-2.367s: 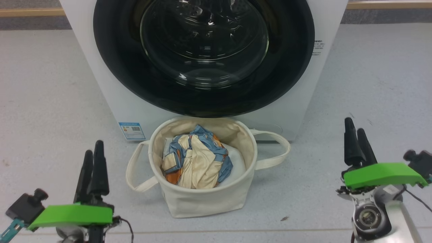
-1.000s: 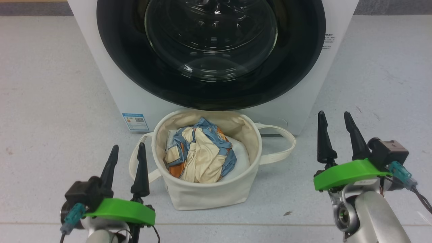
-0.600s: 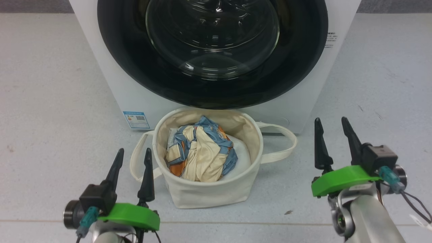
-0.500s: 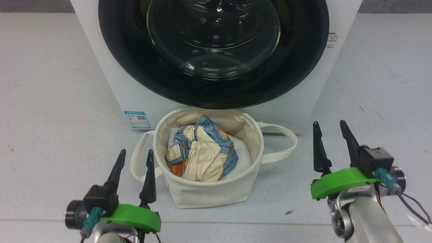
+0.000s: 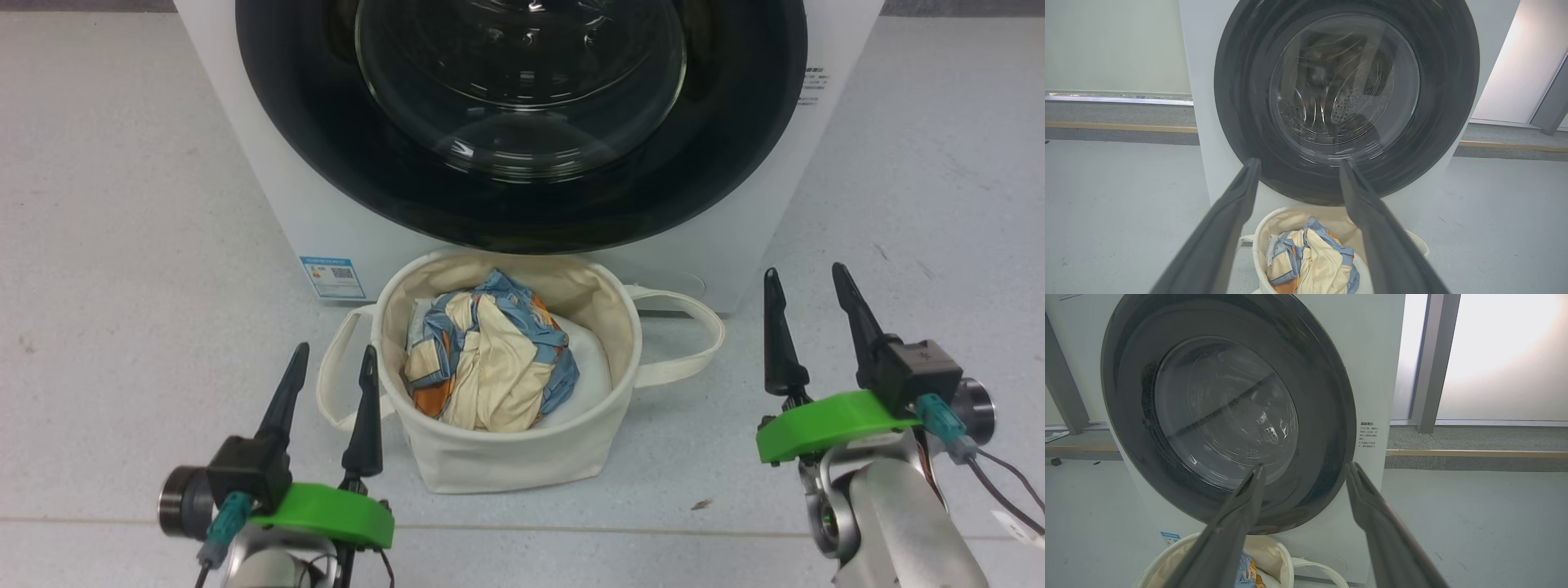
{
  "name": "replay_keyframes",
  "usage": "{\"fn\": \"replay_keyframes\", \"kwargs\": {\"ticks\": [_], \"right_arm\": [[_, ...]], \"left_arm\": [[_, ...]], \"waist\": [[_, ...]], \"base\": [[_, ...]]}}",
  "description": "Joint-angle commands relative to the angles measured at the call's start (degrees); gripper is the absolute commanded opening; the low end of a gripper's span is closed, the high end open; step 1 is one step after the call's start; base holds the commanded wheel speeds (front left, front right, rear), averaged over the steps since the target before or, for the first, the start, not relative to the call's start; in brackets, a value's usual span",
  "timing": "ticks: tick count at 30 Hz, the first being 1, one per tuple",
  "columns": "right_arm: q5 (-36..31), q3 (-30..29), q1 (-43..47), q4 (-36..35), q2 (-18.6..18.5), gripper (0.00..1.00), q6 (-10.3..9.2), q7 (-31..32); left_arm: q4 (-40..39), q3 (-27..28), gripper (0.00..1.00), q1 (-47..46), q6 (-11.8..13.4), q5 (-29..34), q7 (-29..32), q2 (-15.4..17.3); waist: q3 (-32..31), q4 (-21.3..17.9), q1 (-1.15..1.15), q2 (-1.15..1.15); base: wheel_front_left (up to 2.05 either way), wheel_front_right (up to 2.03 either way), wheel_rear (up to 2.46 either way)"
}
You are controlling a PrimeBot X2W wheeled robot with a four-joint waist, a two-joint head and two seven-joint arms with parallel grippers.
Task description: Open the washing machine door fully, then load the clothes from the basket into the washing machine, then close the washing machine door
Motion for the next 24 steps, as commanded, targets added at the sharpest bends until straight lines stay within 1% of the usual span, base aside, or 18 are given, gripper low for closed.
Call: {"fn": "replay_keyframes", "kwargs": {"ticks": [1, 5, 8, 14, 17, 24], "right_arm": [[0.4, 0.9, -1.9, -1.9, 0.2, 1.0, 0.0, -0.7], [0.7, 0.9, -1.7, -1.2, 0.2, 1.0, 0.0, -0.7], [1.2, 0.4, -1.8, -1.1, 0.2, 1.0, 0.0, -0.7], [1.9, -0.3, -1.8, -1.2, 0.2, 1.0, 0.0, -0.7], [2.2, -0.3, -1.8, -1.1, 0.2, 1.0, 0.0, -0.7], [2.8, -0.7, -1.5, -0.3, 0.2, 1.0, 0.0, -0.7]], "left_arm": [[-1.2, 1.7, 1.0, -2.0, 0.5, -0.4, -0.7, 0.6], [0.3, 1.7, 1.0, -2.2, 0.5, -1.7, -0.7, 0.6], [0.6, 2.4, 1.0, -2.3, 0.6, -4.2, -0.7, 0.6], [1.3, 2.6, 1.0, -2.3, 0.7, -5.0, -0.7, 0.6], [2.1, 3.0, 1.0, -2.3, -0.1, -8.3, -0.7, 0.6], [4.0, 3.9, 1.0, -2.7, -1.0, -10.4, -0.7, 0.6]], "waist": [[0.1, 0.0, 0.0, 0.0], [0.1, 0.0, 0.0, 0.0], [0.0, 0.0, 0.0, 0.0], [-0.2, 0.0, 0.0, 0.0], [-0.2, -0.1, 0.0, 0.0], [-0.5, -0.2, 0.0, 0.0]], "base": [[0.0, 0.0, 0.0], [0.0, 0.0, 0.0], [0.0, 0.0, 0.0], [0.0, 0.0, 0.0], [0.0, 0.0, 0.0], [0.0, 0.0, 0.0]]}}
